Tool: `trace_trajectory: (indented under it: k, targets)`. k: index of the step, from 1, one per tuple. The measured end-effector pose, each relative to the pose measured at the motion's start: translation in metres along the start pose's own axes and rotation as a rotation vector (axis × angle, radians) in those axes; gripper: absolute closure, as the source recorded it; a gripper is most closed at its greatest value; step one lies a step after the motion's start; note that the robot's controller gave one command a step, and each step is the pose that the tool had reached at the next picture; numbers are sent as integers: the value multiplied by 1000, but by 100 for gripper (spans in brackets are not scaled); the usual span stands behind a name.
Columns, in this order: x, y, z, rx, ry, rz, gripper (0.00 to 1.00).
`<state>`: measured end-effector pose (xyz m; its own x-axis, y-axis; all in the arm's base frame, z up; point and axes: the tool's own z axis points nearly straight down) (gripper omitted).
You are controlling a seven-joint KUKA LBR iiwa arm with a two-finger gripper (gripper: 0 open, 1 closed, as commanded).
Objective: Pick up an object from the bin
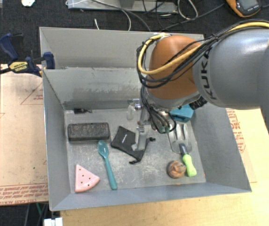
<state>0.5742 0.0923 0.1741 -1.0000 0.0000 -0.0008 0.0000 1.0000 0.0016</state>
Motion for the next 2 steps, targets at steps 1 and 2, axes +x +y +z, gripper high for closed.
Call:
trace_trajectory:
  k: [1,2]
  targets:
    - [12,3,58,-1,-5,-12,0]
    - [29,-18,107,-2,-7,41,0]
